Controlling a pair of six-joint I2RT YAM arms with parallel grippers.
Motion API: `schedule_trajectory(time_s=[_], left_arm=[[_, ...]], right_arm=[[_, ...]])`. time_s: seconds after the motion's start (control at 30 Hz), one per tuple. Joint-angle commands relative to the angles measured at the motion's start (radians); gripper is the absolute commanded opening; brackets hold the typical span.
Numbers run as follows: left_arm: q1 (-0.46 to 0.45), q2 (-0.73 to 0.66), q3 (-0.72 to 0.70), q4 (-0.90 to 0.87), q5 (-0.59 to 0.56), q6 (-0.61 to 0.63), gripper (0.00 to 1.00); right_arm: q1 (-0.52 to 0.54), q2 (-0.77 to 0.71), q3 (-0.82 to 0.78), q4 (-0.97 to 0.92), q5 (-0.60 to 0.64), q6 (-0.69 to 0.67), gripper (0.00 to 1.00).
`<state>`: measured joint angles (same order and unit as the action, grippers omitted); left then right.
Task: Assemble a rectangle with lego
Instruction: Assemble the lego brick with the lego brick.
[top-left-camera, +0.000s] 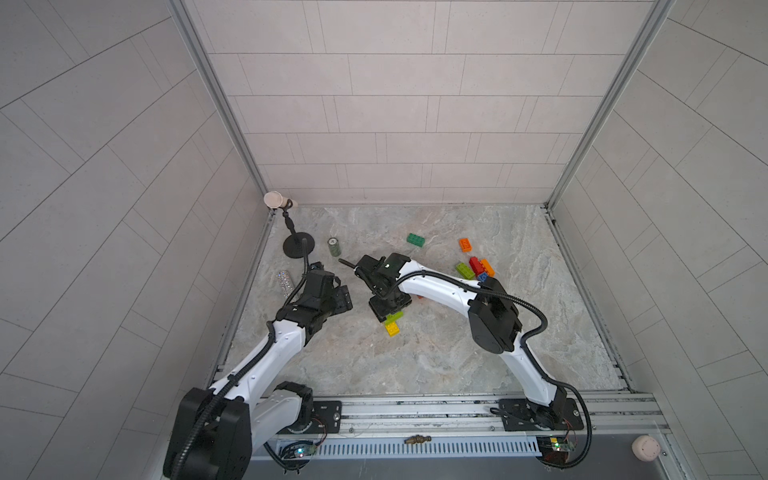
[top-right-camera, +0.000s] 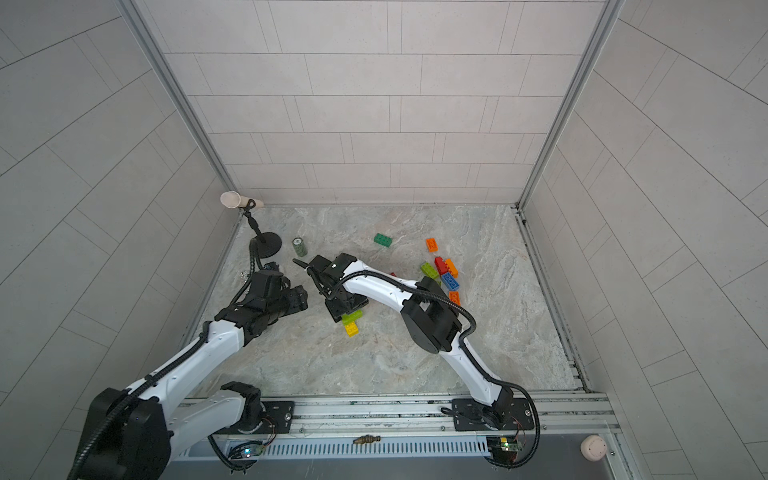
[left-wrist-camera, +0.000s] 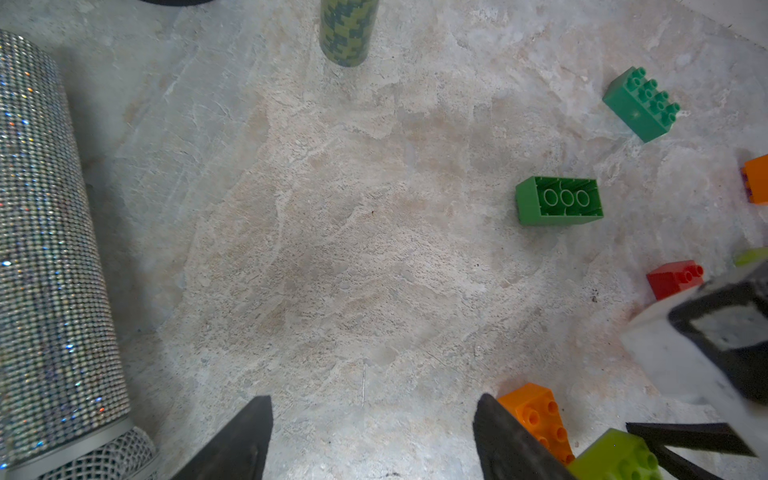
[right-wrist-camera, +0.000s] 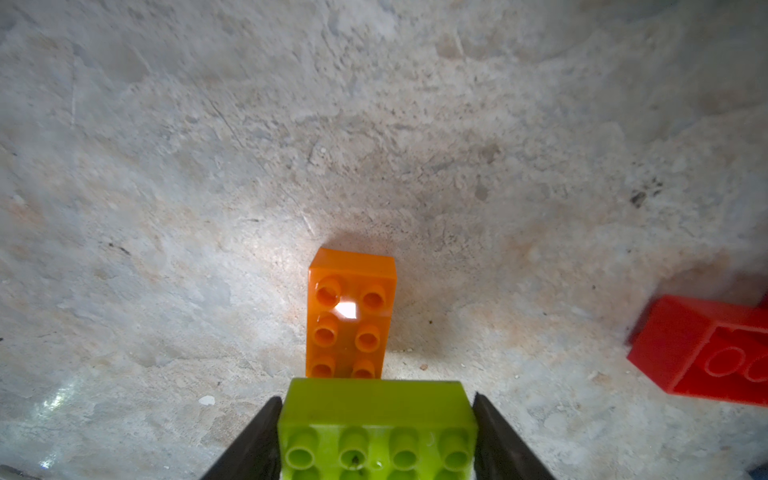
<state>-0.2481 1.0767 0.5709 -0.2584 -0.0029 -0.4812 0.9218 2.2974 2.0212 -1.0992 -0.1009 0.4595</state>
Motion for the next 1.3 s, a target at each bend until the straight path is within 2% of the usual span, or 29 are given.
schedule_trajectory(time_s=[0.0, 0.67, 1.27], left_arm=[[0.007, 0.004, -0.012, 0.015, -0.004, -0.012, 0.81], [0.007, 0.009, -0.011, 0.016, 0.001, -0.010, 0.80], [0.009, 0.009, -0.011, 0.017, -0.001, -0.007, 0.80]], right_arm=[[0.004, 0.020, 0.011, -0.007, 0.020, 0.000, 0.12], [-0.003, 0.035, 0.009, 0.005, 0.027, 0.009, 0.08], [-0.003, 0.034, -0.194, 0.090, 0.047, 0.019, 0.00]])
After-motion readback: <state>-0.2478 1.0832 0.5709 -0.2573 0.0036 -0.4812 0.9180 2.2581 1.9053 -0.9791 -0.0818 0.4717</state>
